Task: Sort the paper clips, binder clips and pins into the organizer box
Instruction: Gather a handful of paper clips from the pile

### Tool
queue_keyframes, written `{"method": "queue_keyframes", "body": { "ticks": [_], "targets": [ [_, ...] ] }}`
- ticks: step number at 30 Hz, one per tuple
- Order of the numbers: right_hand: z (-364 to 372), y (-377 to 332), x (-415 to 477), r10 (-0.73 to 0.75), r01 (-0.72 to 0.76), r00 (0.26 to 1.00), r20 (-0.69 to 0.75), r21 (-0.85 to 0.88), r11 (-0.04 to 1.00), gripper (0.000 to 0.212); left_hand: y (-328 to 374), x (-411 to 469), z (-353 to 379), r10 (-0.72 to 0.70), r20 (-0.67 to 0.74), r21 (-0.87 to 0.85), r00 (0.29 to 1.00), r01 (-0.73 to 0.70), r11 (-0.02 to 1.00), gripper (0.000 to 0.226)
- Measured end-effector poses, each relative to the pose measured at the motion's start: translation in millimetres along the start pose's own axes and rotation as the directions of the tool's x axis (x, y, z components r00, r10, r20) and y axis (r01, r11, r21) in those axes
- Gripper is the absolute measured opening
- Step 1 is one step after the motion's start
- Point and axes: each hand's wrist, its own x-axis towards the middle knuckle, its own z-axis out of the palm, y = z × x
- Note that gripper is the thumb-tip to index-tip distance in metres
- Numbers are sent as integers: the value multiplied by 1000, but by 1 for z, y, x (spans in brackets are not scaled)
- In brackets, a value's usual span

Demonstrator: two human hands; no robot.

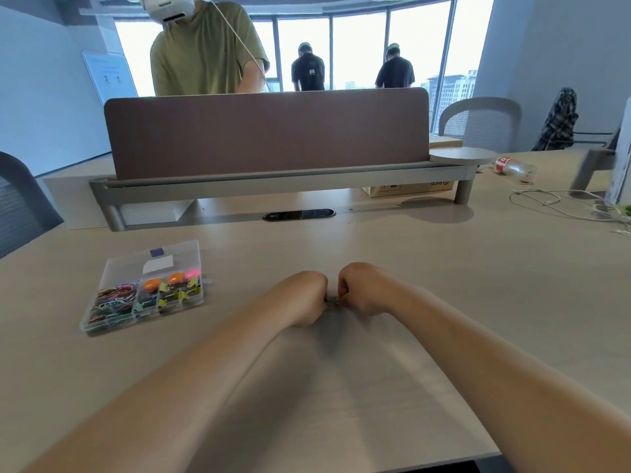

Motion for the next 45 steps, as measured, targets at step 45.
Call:
{"method": "queue_keyframes", "body": {
  "ticks": [45],
  "targets": [
    [-9,35,5,-35,45,989,-143,68,997,6,0,6,-4,74,-116,-259,990,-102,960,9]
  ]
}}
